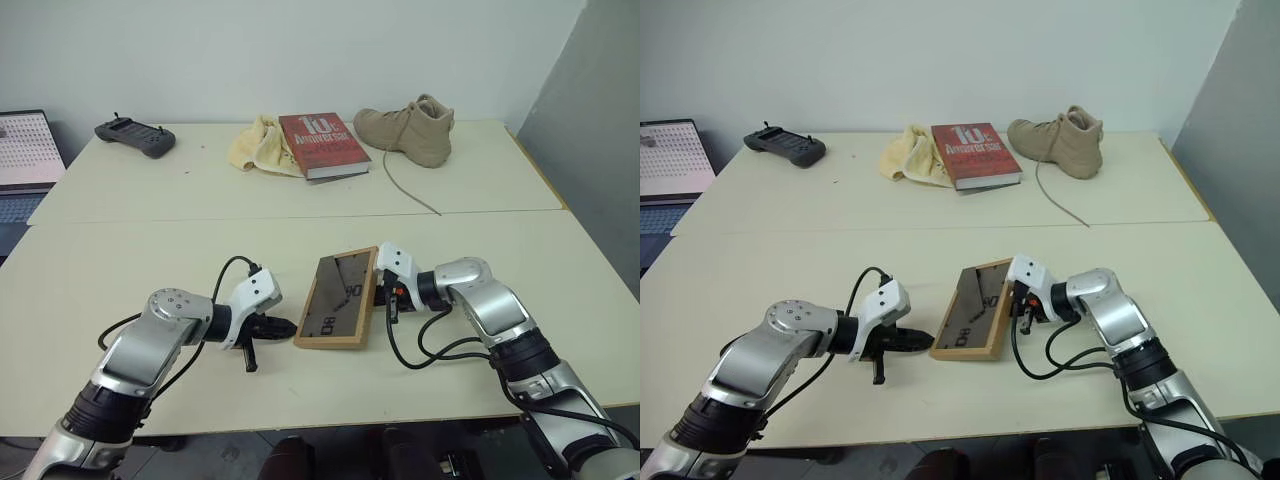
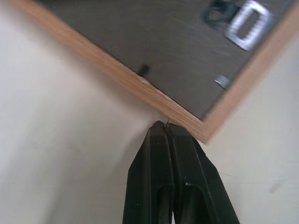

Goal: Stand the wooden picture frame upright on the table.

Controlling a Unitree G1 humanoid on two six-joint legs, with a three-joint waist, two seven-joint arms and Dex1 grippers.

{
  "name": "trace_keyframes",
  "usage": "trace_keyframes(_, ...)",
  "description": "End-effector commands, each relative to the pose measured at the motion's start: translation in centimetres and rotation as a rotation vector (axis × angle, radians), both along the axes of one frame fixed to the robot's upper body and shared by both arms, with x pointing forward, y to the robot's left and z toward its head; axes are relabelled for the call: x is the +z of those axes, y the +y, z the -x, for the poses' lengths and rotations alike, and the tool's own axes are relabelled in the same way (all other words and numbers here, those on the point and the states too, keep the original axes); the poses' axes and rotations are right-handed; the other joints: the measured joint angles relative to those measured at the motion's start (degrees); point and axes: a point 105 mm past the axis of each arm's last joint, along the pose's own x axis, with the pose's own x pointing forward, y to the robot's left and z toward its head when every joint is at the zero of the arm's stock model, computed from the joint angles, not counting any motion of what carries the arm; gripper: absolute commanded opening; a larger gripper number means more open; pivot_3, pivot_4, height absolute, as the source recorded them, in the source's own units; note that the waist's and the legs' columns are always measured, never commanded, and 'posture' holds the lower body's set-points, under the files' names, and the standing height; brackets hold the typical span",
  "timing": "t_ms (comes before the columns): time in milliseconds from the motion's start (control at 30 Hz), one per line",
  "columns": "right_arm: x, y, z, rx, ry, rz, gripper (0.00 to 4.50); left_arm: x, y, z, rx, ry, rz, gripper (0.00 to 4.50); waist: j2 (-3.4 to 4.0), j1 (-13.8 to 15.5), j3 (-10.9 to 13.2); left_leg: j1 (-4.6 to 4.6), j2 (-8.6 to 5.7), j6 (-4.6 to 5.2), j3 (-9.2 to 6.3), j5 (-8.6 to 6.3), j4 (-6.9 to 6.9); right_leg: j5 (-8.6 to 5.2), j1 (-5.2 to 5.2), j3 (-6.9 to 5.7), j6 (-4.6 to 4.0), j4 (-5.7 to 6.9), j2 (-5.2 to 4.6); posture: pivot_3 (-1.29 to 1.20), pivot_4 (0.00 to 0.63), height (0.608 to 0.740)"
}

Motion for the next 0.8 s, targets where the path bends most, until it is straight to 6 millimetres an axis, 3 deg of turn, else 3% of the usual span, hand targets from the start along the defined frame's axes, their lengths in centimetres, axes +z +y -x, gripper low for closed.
trace_keyframes(33,1.1,-2.6,-0.8,-0.036,-0.07,0.051,0.0,1.7,1.0,0.2,0.033,-0.018,0.012,0.0,0.0,0.0,0.0,0.0,-0.01,0.0,0.01,0.0,0.0,0.0,0.0,0.01,0.0,0.0,0.0,0.0,0.15,0.74)
trace_keyframes(167,1.0,-6.9,-2.7,-0.11,-0.176,0.201,0.0,1.9,2.6,-1.1,0.084,-0.048,-0.033,0.0,0.0,0.03,0.0,0.01,-0.01,0.0,0.02,0.0,-0.01,0.0,0.02,-0.01,0.0,-0.03,0.0,0.0,0.15,0.74)
trace_keyframes(267,1.3,-7.6,-3.6,-0.129,-0.212,0.22,0.0,2.0,2.9,-2.8,0.117,-0.089,-0.039,0.0,-0.03,-0.09,0.01,0.07,0.0,0.01,0.01,0.0,-0.02,0.0,0.07,-0.03,0.0,-0.04,0.03,0.0,0.15,0.74)
trace_keyframes(400,1.8,-5.3,-3.7,-0.109,-0.197,0.14,0.0,1.9,1.8,-5.8,0.154,-0.145,-0.018,0.0,-0.03,-0.11,0.01,0.07,0.04,0.01,0.05,0.0,-0.01,0.0,0.07,-0.02,0.0,-0.02,0.07,0.0,0.15,0.74)
trace_keyframes(500,1.8,-3.1,-3.3,-0.075,-0.18,0.095,0.0,1.6,0.1,-6.9,0.129,-0.166,0.002,0.0,-0.05,-0.12,0.01,0.02,0.06,-0.01,0.05,0.01,0.04,0.0,0.07,-0.02,0.0,-0.01,0.08,0.0,0.15,0.74)
trace_keyframes(633,2.2,-0.7,-2.8,-0.045,-0.163,0.03,0.0,2.0,-1.3,-6.1,0.062,-0.152,0.034,0.0,-0.05,-0.47,0.01,-0.04,0.06,-0.12,0.09,0.08,0.04,0.0,0.0,0.06,0.0,-0.08,0.08,0.0,0.15,0.74)
trace_keyframes(800,2.6,0.3,-2.3,-0.024,-0.155,0.008,0.0,2.4,-0.3,-4.2,0.028,-0.122,-0.001,0.0,-0.04,-0.44,0.01,-0.01,0.07,-0.22,0.03,0.13,0.01,0.0,-0.06,0.13,0.0,-0.04,0.13,0.0,0.15,0.74)
